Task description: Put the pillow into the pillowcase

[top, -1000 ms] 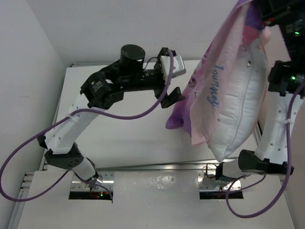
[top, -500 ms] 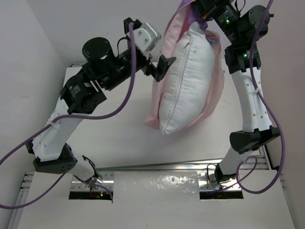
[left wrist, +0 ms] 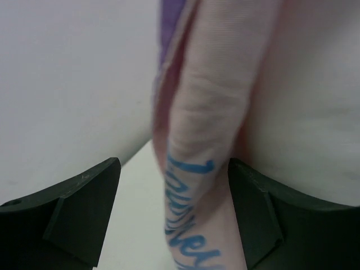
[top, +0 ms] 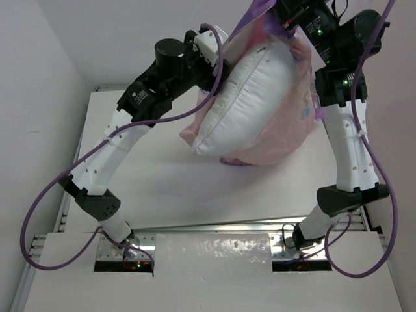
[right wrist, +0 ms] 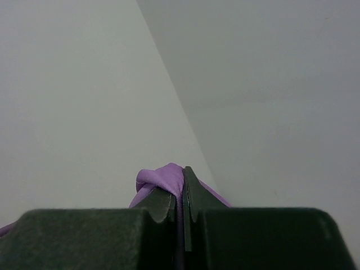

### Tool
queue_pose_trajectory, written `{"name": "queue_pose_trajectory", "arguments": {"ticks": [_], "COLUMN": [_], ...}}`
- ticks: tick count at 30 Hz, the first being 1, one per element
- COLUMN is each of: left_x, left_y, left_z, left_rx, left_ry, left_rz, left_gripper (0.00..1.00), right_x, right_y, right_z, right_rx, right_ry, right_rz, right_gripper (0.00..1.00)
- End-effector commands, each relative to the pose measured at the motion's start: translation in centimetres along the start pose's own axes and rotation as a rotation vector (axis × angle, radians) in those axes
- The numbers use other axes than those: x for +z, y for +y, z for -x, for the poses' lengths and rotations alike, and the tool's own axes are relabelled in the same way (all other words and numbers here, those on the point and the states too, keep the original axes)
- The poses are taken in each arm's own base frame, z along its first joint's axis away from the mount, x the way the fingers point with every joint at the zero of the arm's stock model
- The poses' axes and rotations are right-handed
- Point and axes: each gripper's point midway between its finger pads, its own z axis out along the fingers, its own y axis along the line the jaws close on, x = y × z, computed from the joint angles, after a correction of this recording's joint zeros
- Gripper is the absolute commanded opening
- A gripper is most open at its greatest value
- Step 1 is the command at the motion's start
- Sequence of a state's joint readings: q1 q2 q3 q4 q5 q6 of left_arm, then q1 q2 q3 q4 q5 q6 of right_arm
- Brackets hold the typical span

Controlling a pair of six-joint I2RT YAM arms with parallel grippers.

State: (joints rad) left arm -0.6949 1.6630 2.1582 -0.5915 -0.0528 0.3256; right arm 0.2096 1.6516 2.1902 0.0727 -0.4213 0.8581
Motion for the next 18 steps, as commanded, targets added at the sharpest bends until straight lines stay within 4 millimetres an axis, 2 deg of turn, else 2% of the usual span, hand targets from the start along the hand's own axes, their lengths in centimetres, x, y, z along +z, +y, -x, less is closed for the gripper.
{"name": "queue_pose_trajectory", "arguments": {"ticks": [1,4,5,6,8,9,10,12,13,14,15,17,18], "left_x": [-2.9,-4.0,-4.0,-4.1,-3.7,-3.5,-3.3,-3.5,-3.5,-4.4,-5.1,-8.0,-10.1], "left_y": [-3.5,-6.4,-7.5,-8.3,-9.5,-9.5,-9.0,-7.8,-6.0,-4.3,-2.8,1.0,3.2], "left_z": [4.2,4.4,3.4,2.8,0.9,0.4,0.2,1.0,1.5,3.9,5.3,9.0,10.7], "left_rx": [-0.052,-0.049,-0.059,-0.071,-0.104,-0.103,-0.092,-0.053,-0.049,-0.041,-0.019,0.067,0.070], "left_ry": [-0.123,-0.138,-0.107,-0.089,-0.034,-0.017,-0.009,-0.032,-0.039,-0.097,-0.129,-0.230,-0.270], "left_rz": [-0.220,-0.393,-0.445,-0.485,-0.536,-0.534,-0.508,-0.454,-0.379,-0.320,-0.265,-0.096,0.016], "left_gripper": [0.71,0.55,0.46,0.22,0.03,0.00,0.00,0.00,0.00,0.00,0.00,0.00,0.00], "right_x": [-0.6,-0.6,-0.7,-0.7,-0.7,-0.7,-0.8,-0.8,-0.8,-0.7,-0.5,0.1,1.0], "right_y": [2.3,2.2,2.3,2.1,2.1,2.0,1.9,1.6,1.0,0.2,-0.4,-1.6,-3.2], "right_z": [2.8,2.7,2.6,2.7,2.5,2.4,2.4,2.1,2.0,1.4,1.1,0.9,-0.3], "right_rx": [-0.066,-0.064,-0.064,-0.065,-0.065,-0.065,-0.071,-0.075,-0.093,-0.093,-0.098,-0.102,-0.056], "right_ry": [-0.071,-0.068,-0.068,-0.069,-0.065,-0.061,-0.059,-0.046,-0.045,-0.028,-0.024,-0.042,-0.035], "right_rz": [0.038,0.037,0.039,0.035,0.031,0.027,0.023,0.005,-0.013,-0.035,-0.050,-0.070,-0.082], "right_gripper": [0.00,0.00,0.00,0.00,0.00,0.00,0.00,0.00,0.00,0.00,0.00,0.00,0.00]}}
